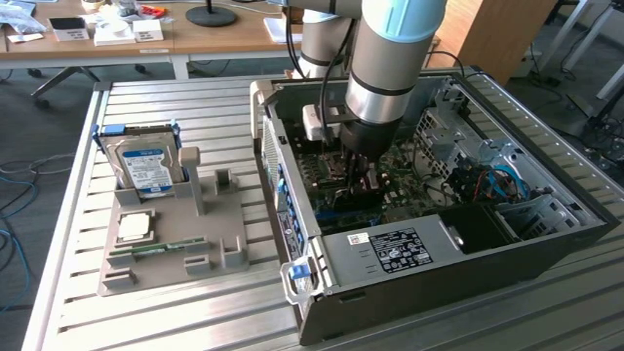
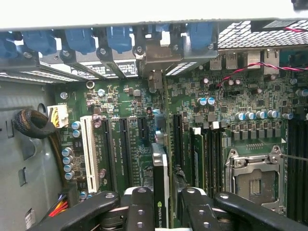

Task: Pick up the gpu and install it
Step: 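Insert the gpu into the slot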

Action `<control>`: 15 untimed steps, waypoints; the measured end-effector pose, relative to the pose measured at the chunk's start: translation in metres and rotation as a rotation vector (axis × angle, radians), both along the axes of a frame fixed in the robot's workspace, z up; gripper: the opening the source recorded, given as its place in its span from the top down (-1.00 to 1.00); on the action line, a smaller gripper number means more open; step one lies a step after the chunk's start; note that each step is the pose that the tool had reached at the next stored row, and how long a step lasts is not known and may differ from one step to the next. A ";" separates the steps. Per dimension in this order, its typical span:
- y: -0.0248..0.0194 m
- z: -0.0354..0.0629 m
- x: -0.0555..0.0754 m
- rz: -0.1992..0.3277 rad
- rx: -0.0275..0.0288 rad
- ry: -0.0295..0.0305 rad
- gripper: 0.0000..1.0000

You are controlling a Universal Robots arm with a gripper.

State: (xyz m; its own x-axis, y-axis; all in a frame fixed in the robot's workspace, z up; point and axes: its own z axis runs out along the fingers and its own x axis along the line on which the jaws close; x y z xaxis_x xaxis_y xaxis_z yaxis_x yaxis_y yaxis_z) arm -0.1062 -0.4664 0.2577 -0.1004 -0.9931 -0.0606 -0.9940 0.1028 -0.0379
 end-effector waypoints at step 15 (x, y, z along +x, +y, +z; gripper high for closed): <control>-0.0003 -0.0014 -0.002 0.000 0.0034 -0.0001 0.46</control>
State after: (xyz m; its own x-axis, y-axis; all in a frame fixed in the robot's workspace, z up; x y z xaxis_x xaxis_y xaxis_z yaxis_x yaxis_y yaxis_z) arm -0.1083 -0.4667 0.2563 -0.1002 -0.9929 -0.0639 -0.9940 0.1027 -0.0377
